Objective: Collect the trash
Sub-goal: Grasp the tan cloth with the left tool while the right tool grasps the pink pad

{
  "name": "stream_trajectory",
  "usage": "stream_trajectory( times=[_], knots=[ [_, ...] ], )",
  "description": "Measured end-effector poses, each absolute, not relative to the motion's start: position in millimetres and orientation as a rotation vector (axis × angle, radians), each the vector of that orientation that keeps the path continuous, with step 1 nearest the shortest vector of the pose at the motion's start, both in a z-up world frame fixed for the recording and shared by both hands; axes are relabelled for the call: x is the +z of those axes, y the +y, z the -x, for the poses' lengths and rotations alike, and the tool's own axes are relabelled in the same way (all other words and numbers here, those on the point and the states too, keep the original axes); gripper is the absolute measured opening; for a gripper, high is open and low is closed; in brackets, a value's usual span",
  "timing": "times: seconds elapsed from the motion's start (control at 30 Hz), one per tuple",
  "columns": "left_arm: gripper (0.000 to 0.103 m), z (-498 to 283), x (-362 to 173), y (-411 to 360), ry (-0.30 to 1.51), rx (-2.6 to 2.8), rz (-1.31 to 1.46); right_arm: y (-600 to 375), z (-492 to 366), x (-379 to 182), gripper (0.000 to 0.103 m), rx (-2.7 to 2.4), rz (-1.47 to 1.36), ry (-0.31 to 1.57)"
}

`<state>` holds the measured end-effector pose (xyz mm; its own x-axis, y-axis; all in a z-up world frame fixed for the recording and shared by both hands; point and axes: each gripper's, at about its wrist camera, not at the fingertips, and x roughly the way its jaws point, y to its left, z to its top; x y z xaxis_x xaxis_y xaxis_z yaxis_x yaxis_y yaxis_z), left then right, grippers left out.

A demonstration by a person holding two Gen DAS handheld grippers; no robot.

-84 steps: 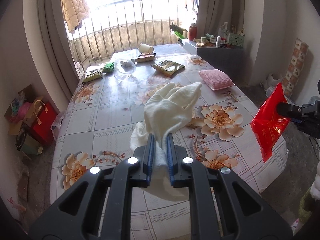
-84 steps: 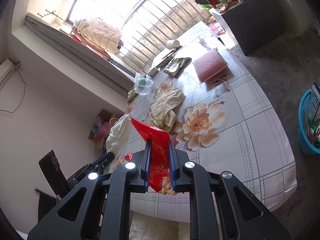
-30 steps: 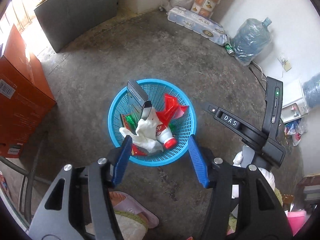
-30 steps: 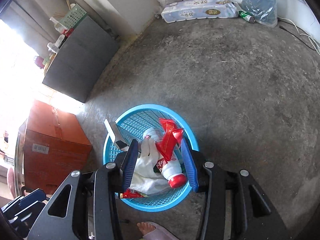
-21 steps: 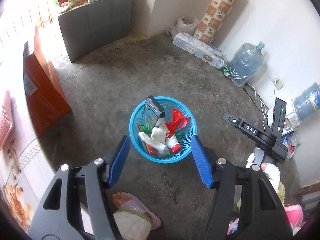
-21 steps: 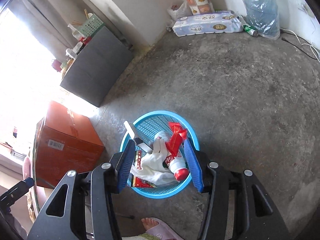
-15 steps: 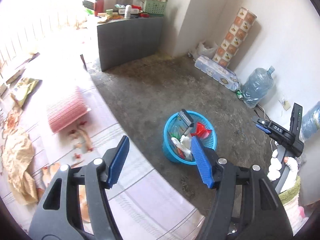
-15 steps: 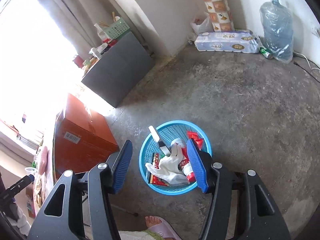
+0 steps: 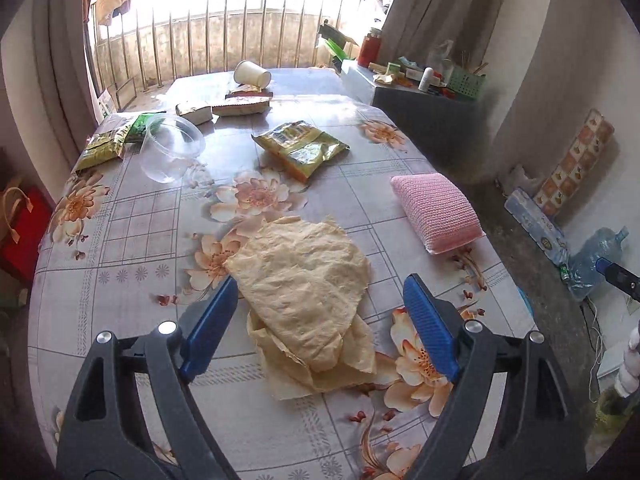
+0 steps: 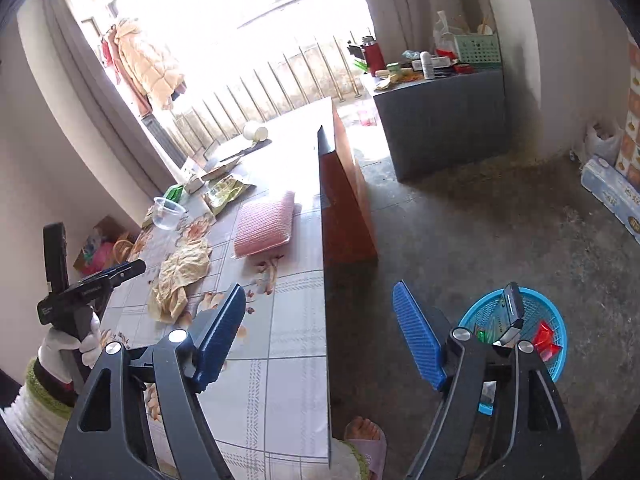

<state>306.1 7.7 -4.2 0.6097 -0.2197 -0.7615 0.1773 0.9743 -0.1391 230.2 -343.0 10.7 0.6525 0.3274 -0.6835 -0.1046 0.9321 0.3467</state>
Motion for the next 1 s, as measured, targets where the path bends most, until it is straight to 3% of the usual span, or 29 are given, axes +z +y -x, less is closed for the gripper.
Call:
stream_trajectory(
  times=[0.4, 0.7, 0.87, 1.0],
  knots=[
    [0.078, -340.7, -61.2, -6.0, 0.996, -0.183, -0.053, -241.0, -373.8, -19.5, 0.087, 0.250, -0.159, 0.981],
    [0.053, -334.0, -70.7, 7.9, 1.003, -0.184, -0.070, -207.7, -426.3, -54.0, 0.087, 0.187, -0.037, 1.098],
    [0.030, -324.5, -67.2, 14.8, 1.015, -0.199, -0.062, -205.3, -408.9, -60.8, 0.080, 0.182, -0.046, 1.109],
    [0.025, -302.0, -67.1, 16.3, 1.013, -0.225, -0.054, -203.2, -375.9, -59.0, 0.079, 0.206, -0.065, 1.104]
  ],
)
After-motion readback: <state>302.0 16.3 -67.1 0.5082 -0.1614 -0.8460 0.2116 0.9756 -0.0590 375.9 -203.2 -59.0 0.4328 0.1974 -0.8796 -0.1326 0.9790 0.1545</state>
